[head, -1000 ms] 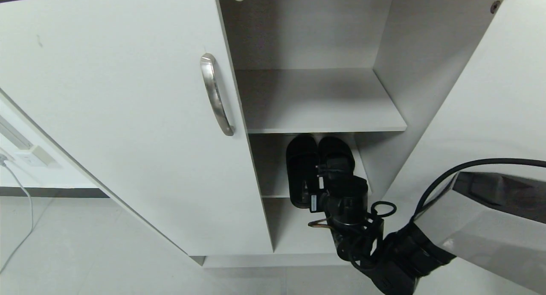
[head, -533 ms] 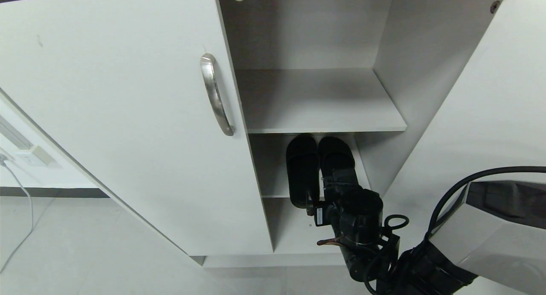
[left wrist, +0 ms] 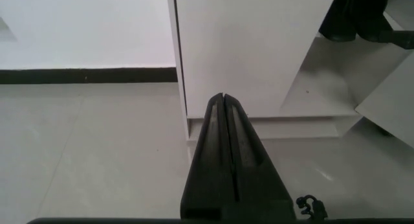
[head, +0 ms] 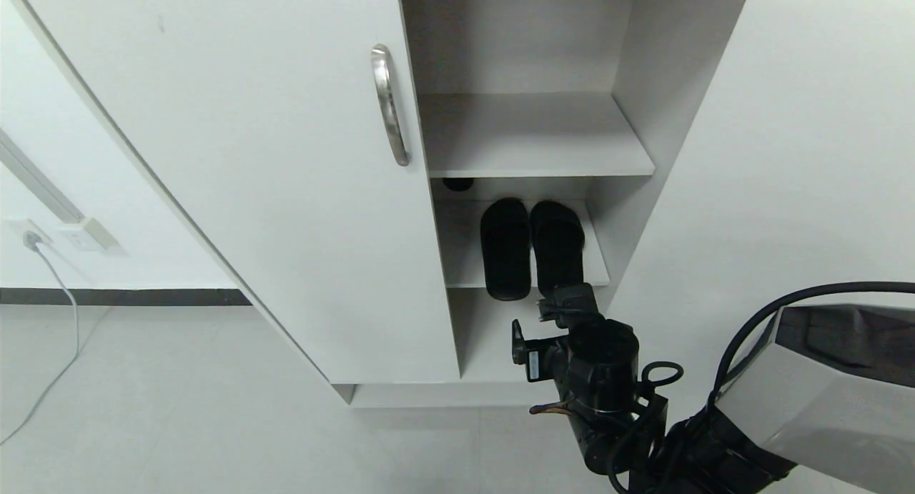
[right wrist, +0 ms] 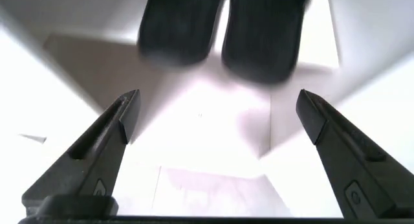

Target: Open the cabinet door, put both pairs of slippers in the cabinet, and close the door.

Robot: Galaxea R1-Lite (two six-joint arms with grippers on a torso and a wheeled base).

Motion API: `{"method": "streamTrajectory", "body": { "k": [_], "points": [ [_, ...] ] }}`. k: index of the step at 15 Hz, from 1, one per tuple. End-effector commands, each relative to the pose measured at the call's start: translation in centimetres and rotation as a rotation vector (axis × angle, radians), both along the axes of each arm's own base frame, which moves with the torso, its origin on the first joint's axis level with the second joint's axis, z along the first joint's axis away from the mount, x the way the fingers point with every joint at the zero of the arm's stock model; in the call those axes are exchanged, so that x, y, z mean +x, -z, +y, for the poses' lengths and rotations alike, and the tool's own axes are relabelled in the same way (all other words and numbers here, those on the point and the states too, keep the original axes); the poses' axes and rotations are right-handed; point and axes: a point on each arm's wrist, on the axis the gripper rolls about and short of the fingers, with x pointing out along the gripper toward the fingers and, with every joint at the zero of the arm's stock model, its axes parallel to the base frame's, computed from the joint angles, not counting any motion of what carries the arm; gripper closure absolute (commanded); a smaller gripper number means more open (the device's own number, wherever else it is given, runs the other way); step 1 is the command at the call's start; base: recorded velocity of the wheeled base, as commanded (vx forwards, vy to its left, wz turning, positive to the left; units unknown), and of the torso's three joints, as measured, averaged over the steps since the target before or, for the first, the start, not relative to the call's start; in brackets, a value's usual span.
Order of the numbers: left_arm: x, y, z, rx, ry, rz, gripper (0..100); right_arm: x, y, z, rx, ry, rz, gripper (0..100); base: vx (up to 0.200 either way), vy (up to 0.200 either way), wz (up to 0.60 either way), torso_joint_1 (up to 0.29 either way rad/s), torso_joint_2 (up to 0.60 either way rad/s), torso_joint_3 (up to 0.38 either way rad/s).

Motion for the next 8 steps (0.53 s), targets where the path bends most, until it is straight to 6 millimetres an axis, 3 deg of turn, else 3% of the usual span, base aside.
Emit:
{"method": "streamTrajectory", "body": {
  "k": [1,8],
  "points": [
    [0.01,0.0,0.0,0.0,-0.001,0.001,100,0.02,0.16,0.04,-0.002,0.0,0.002,0,0.0,0.0,0.0,0.0,0.0,0.0],
    [0.01,0.0,0.0,0.0,-0.001,0.001,100,0.03,0.05,0.05,-0.008,-0.003,-0.006,0,0.0,0.0,0.0,0.0,0.0,0.0]
  ]
}}
